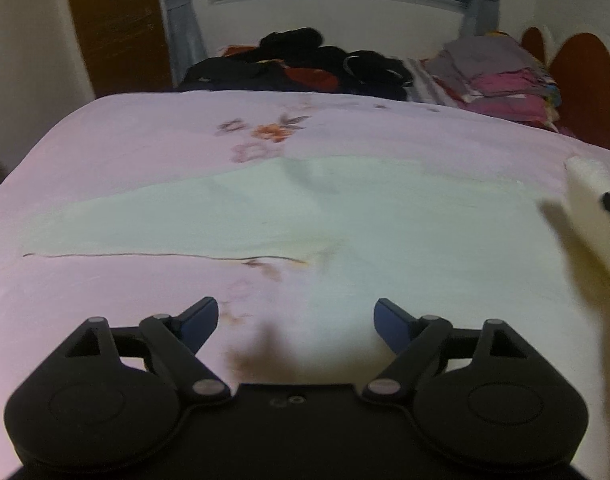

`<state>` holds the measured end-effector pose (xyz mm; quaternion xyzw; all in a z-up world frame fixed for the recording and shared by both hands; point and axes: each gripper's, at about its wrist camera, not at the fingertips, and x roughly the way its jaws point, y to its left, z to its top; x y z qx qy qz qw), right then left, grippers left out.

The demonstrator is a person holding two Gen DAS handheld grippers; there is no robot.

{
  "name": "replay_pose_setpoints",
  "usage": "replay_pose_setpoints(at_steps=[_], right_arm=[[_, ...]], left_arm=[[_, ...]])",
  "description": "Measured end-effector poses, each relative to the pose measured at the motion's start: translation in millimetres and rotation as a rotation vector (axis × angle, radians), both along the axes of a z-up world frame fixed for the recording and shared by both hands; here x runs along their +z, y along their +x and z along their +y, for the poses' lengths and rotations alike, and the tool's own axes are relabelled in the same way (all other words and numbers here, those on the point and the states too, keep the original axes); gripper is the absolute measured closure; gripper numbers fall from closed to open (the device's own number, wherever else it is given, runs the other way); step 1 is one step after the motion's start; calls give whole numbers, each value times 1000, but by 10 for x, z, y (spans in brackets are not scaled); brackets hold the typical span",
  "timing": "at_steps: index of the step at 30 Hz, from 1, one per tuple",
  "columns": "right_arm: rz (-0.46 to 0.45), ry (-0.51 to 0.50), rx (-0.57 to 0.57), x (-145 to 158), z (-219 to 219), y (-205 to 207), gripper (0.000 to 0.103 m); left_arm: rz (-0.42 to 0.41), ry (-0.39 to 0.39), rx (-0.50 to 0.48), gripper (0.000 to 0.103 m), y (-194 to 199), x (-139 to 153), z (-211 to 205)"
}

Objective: Fold small clothes

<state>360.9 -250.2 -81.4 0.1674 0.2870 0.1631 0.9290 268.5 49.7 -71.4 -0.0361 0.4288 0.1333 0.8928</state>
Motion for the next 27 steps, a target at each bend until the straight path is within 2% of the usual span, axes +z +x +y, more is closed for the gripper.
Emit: replay_pose_setpoints(at_steps=[5,9,10,11,12,13,17,19,21,24,26,27], right_arm=[[92,-8,114,-338,795,48,98],[168,-17,154,-565,1100,30,97],[176,-28,152,-580,1160,21,93],[178,-21,157,-594,1179,-10,75],[176,-14,158,-591,1174,-11,51],[165,-18,151,-574,1163,-21,44],[102,-65,93,-404,972,-83,44],[94,-126,44,-407,780,-138,44],[98,-198,-5,-443,577,-181,44],[127,-254,-81,-560,251,-243,44],[136,-272,-119,-607,66,-274,44],[138,-291,-136,-635,-9,-282,44]], left_arm=[[-2,-14,8,18,21,-31,282],[5,-79,-10,18,121,-86,418],[4,-102,-17,18,168,-97,424],[2,-123,-29,18,205,-110,414],[1,-145,-45,18,252,-123,396],[5,-169,-65,18,320,-139,353],[40,-257,-173,22,564,-260,102],[77,-328,-207,30,693,-395,-32],[106,-374,-216,45,819,-537,-139],[118,-380,-185,47,982,-712,-202],[88,-386,-172,48,1012,-751,-211],[76,-386,-171,54,1019,-754,-221]])
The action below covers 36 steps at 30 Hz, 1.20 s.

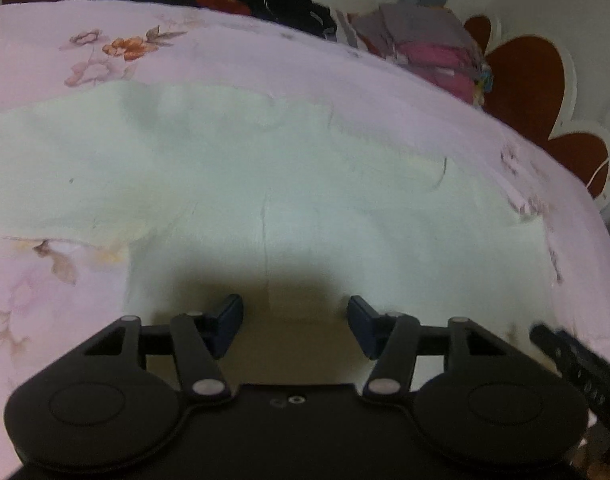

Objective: Fold small clothes

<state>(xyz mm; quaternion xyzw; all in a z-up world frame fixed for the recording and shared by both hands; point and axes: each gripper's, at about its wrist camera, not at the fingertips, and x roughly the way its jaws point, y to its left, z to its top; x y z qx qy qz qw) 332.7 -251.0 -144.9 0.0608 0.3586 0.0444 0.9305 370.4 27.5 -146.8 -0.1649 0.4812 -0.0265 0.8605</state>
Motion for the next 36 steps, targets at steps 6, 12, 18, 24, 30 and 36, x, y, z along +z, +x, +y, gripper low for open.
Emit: replay_pose_setpoints(at_steps=[6,12,18,24,30,36], right_arm=[[25,-35,-53,-163,-278,-18,44],[45,-42,-50,-227,-315,30,44],[46,-35,-63,-305,-310,121,44],[35,4,-70,-314,-300,266,82],[30,23,-166,-325,-454,301,92],[51,18,-209,-278,-632,226,103]], left_arm=[[-51,-33,14,94,36,-31,-47],[-168,-78,23,96,23,286,-11],[-278,-100,81,96,31,720,288],[-207,-59,128,96,75,507,527],[-134,-7,108,96,104,202,497],[-112,69,113,79,-17,78,508]])
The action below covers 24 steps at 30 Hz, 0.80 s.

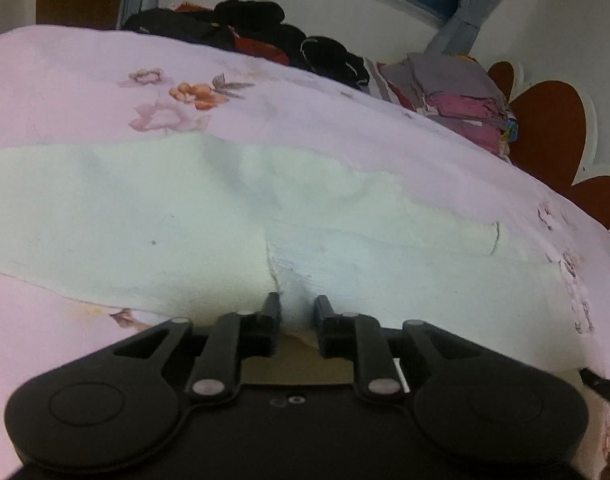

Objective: Fold small clothes

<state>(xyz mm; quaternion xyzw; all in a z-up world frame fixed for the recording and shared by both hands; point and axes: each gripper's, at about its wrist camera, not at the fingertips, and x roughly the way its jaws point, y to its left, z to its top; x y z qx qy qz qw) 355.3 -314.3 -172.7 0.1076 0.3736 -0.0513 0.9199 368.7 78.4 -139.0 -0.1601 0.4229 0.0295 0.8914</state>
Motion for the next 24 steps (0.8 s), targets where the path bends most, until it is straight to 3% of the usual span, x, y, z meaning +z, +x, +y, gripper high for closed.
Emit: replay_pose_setpoints(at_steps=[2,4,5,6,8,9,10,16,17,18,21,24], right_arm=[[-36,9,2,98,-29,-34,102],[-66,26,27,184,-31,-12,83],[-71,25,36,200,-9,22,48],[-82,20,46,217,23,69,32],[-88,18,83,225,102,182,35],[-79,24,100,209,142,260,48],[-63,33,115,181,172,345,53],[6,70,106,-22,253,956,56],[8,67,103,-43,254,1004,59],[10,67,109,-60,260,1052,71],[14,10,107,-113,270,1128,79],[17,-17,73,-142,210,1137,79]], left_arm=[[-25,34,11,73,-73,86,-14],[-68,58,14,66,-150,202,-37],[-88,68,11,64,-174,255,-62],[-109,77,6,63,-186,306,-91],[-138,93,-19,61,-191,384,-177],[-143,96,-40,59,-174,400,-229],[-144,100,-58,59,-153,395,-278],[-97,126,-91,59,13,174,-417],[-84,130,-94,59,34,120,-413],[-66,137,-94,59,53,63,-402],[-45,158,-95,59,102,-40,-358],[-24,148,-86,59,116,3,-336]])
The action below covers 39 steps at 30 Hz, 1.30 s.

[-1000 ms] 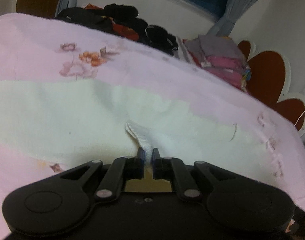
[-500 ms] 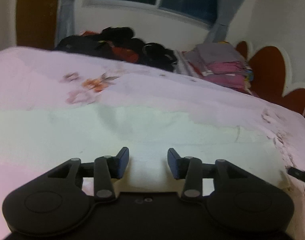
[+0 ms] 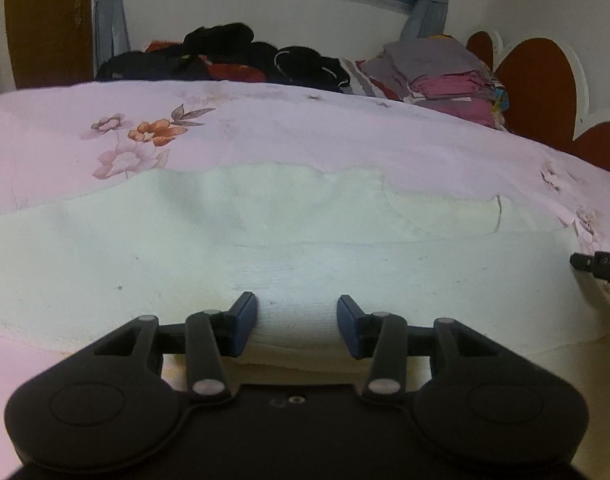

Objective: Fold small clothes
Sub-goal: 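Open the right gripper to release the sleeve and withdraw, then grasp the other sleeve cuff with the left gripper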

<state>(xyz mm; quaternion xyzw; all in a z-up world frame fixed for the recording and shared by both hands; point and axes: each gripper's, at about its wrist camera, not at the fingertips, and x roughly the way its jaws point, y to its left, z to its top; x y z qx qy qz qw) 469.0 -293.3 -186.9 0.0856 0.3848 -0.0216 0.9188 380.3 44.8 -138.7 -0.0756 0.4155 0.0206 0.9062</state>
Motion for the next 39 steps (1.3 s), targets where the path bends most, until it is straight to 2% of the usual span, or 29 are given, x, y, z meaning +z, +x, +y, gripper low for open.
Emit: replay_pose_setpoints(at_steps=[2,4,6,11,15,20,24,28,32,37,38,39], right_arm=[[7,-8,-8,42,5,-27,79],[-19,-4,9,134,57,-140,79],[-38,10,53,219,169,-251,78],[-63,55,195,361,615,-524,78],[-65,96,286,404,1003,-643,78],[-50,121,391,422,1540,-686,78],[-60,125,471,462,1939,-718,78],[-64,118,541,460,2296,-760,78],[-54,101,581,395,2558,-809,78],[-36,83,577,292,2682,-770,78],[-34,82,573,288,2689,-759,78],[-35,81,566,278,2704,-746,78]], left_arm=[[4,-39,21,58,-30,61,59],[-1,-51,49,52,-84,122,131],[-6,-62,74,40,-177,176,243],[-1,-70,164,40,-448,273,659],[-5,-46,262,38,-721,332,1072],[-1,-75,428,38,-1042,337,1685],[-24,-150,596,41,-1302,306,2199],[-42,-202,717,44,-1427,230,2641],[-67,-294,783,46,-1433,93,2964],[-126,-324,799,46,-1256,37,3184],[-134,-324,804,52,-1220,24,3223],[-139,-314,811,63,-1189,16,3251]])
